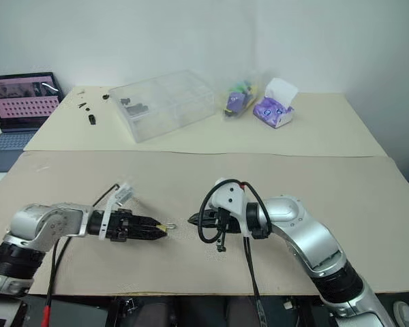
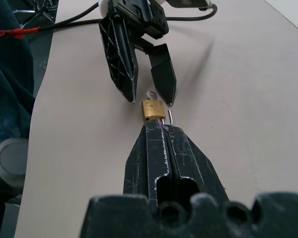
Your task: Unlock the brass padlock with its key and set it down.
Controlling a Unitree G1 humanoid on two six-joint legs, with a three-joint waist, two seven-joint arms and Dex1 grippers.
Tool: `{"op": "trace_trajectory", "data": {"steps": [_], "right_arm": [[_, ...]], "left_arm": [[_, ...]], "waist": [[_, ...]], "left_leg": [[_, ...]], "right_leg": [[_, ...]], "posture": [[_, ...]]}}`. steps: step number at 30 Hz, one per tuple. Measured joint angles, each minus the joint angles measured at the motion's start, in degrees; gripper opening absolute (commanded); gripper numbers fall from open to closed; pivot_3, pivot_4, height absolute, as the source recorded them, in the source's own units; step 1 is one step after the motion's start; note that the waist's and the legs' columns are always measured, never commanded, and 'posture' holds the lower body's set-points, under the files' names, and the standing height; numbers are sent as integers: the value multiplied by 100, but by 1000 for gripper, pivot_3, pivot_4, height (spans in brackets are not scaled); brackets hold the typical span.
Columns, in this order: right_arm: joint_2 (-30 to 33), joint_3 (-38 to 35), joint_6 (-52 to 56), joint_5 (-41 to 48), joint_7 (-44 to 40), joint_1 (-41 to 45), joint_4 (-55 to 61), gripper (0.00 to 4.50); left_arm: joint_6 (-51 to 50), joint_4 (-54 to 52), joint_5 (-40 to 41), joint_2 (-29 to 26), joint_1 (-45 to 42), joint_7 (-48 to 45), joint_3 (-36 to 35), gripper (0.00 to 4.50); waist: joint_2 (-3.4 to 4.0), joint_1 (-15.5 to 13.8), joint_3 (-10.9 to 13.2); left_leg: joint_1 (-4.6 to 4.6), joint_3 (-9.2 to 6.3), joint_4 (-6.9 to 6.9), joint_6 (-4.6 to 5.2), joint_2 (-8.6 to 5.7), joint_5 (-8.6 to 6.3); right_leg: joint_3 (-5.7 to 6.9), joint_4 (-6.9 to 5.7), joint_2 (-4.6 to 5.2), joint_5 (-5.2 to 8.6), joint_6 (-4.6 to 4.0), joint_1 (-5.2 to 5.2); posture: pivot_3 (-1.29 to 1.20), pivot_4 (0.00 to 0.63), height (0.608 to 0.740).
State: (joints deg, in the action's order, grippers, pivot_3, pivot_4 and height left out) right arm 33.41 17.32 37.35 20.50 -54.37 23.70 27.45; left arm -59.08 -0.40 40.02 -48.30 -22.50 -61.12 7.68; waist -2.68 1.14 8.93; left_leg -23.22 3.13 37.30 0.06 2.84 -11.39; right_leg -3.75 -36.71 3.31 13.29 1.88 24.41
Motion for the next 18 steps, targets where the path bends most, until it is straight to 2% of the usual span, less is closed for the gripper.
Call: {"op": "trace_trajectory", "data": {"steps": [7, 11, 18], "right_arm": [[-7, 22, -124, -7, -75, 31, -213, 0], [-45, 53, -180, -8, -88, 39, -239, 0], [-41, 67, -213, -10, -111, 4, -331, 0]], "left_arm": [[1590, 92, -872, -506, 345, -216, -219, 4456], [2006, -117, -935, -422, 675, -286, -408, 4456], [3466, -386, -1193, -117, 1465, -538, -657, 4456]], "waist": [[-1, -14, 0], [-1, -33, 0], [-4, -35, 2]], "left_leg": [[-61, 15, -29, 12, 1, 7], [-97, 14, -28, 11, -2, 6], [-103, 12, -27, 8, -2, 3]], "right_leg": [[-3, 1, 0, -8, -46, 67], [-2, 6, 0, -23, -17, 90], [0, 11, 0, -20, -16, 91]], "posture": [[0, 150, 740], [0, 150, 740], [0, 150, 740]]}}
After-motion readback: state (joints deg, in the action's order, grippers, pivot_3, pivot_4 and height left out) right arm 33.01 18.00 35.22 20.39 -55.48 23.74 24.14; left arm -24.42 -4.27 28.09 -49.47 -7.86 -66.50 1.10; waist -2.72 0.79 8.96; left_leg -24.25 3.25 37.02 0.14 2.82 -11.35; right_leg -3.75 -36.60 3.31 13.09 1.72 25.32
